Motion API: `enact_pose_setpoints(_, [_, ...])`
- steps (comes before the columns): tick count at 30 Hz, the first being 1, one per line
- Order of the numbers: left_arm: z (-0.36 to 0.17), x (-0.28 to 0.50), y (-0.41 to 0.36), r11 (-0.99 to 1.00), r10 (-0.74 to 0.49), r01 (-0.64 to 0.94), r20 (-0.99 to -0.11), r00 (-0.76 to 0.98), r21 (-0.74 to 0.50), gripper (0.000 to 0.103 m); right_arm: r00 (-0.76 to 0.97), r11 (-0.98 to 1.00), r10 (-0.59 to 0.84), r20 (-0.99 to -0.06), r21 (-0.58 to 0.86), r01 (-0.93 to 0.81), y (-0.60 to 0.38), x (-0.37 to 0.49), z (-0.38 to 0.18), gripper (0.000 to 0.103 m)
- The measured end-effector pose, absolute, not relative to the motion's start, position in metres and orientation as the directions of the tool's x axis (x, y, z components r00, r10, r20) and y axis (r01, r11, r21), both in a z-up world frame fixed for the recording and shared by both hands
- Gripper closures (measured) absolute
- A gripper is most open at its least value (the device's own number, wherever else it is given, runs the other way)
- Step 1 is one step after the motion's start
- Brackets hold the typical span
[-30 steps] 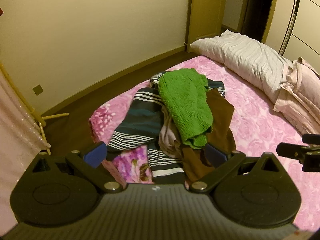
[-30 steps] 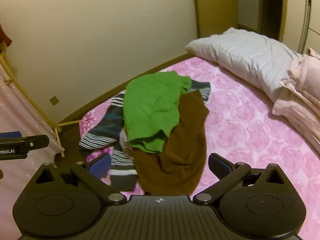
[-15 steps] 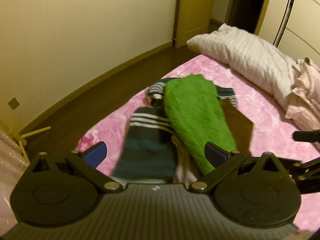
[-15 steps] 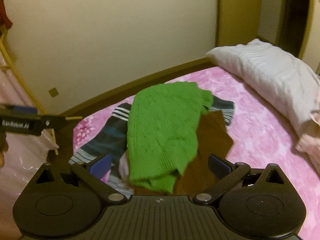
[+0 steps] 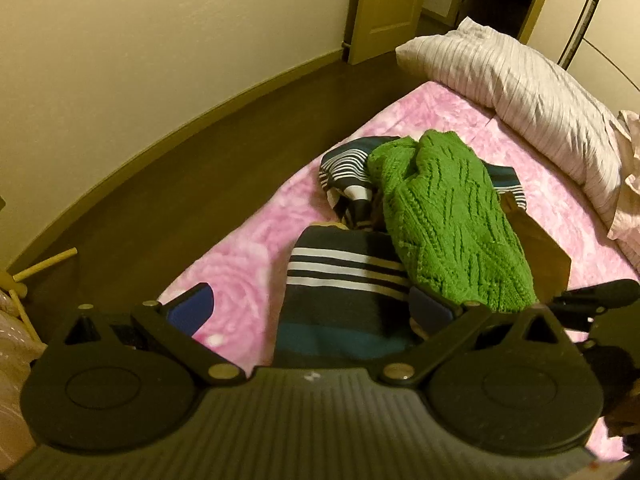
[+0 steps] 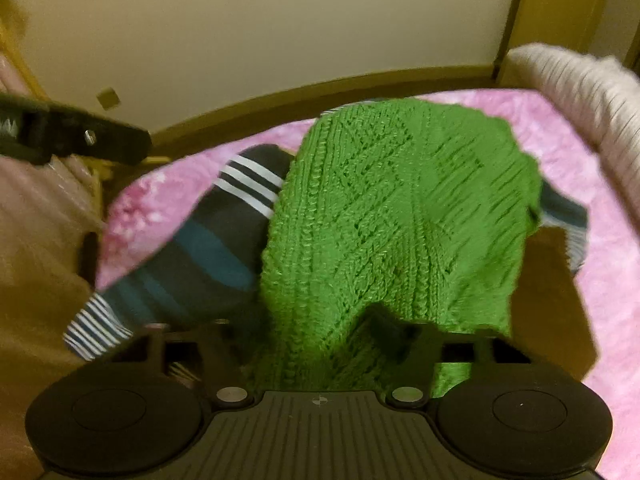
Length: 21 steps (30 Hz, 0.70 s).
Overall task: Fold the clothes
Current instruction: 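Grasp the green vest with the right gripper and pull it off the pile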
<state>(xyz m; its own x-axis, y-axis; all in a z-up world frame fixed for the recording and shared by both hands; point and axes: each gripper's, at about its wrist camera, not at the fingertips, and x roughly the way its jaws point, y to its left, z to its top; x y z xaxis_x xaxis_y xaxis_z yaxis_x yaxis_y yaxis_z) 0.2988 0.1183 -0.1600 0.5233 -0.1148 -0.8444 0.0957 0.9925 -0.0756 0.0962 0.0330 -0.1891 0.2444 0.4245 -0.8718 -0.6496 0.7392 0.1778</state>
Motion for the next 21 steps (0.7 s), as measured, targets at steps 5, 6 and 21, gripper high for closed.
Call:
enact_pose_setpoints(5, [-0.145, 0.288, 0.111, 0.988, -0.147, 0.119, -0.833, 0.533, -0.098, 0.001, 0.342, 0.806, 0.46, -0.819, 0.224, -0.548, -0.021, 0.095, -0.141, 0.096])
enact_pose_setpoints(6, [-0.141, 0.285, 0.106, 0.987, -0.153, 0.132, -0.83, 0.536, -0.096, 0.001, 0.377, 0.828, 0.463, -0.802, 0.238, -0.508, -0.04, 0.093, -0.128, 0.097])
enact_pose_setpoints(21, [-0.084, 0.121, -0.085, 0.887, -0.355, 0.453, -0.763, 0.54, -0.092, 0.001, 0.659, 0.92, 0.229, -0.716, 0.38, 0.093, -0.391, -0.127, -0.033, 0.1])
